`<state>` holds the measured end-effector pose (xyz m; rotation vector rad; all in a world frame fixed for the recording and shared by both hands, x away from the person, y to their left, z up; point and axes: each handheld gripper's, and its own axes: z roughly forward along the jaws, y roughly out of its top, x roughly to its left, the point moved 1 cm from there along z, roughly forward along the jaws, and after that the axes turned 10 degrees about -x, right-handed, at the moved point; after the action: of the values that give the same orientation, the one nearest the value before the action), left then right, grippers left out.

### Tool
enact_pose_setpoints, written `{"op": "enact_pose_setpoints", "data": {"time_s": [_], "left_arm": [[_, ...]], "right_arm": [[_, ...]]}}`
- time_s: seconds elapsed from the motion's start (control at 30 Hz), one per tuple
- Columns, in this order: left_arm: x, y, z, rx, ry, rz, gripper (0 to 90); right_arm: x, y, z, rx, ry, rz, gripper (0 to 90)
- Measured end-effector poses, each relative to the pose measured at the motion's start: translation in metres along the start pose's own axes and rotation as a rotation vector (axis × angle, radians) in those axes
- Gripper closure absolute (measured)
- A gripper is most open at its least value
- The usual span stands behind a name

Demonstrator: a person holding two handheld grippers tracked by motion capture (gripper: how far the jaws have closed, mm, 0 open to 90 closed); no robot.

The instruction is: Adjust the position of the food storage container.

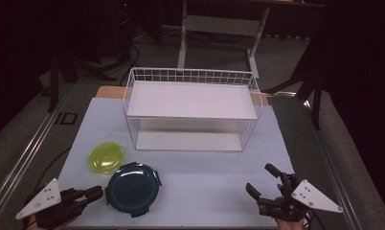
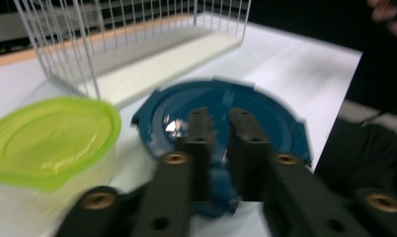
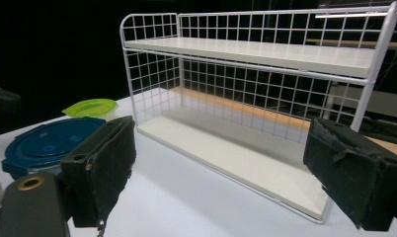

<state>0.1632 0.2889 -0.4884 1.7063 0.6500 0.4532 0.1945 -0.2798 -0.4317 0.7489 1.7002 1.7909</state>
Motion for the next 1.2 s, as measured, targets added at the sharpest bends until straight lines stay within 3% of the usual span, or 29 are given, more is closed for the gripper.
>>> {"op": "enact_pose_setpoints", "data": {"time_s": [0.13, 0.23, 0.43, 0.6, 0.9, 1.2], "left_arm": [[0.001, -0.010, 0.003, 0.066, 0.000, 0.034, 89.7], [0.005, -0.017, 0.006, 0.106, -0.011, 0.028, 89.8], [0.014, -0.034, 0.011, 0.170, 0.008, 0.010, 89.9], [0.015, -0.036, 0.014, 0.159, 0.013, -0.008, 89.9], [0.016, -0.030, 0.018, 0.158, 0.005, -0.004, 90.0], [0.016, -0.021, 0.046, 0.178, -0.039, -0.001, 90.0]], "right_arm": [[0.001, -0.001, 0.002, 0.005, 0.014, -0.004, 12.2], [0.001, -0.001, 0.002, 0.010, 0.026, 0.002, 12.2], [0.002, -0.001, 0.002, 0.007, 0.029, 0.000, 12.2], [0.001, -0.002, 0.001, 0.007, 0.028, 0.004, 12.2], [0.000, -0.003, 0.003, 0.013, 0.032, 0.004, 12.2], [0.001, -0.003, 0.003, 0.013, 0.033, 0.002, 12.2]]}}
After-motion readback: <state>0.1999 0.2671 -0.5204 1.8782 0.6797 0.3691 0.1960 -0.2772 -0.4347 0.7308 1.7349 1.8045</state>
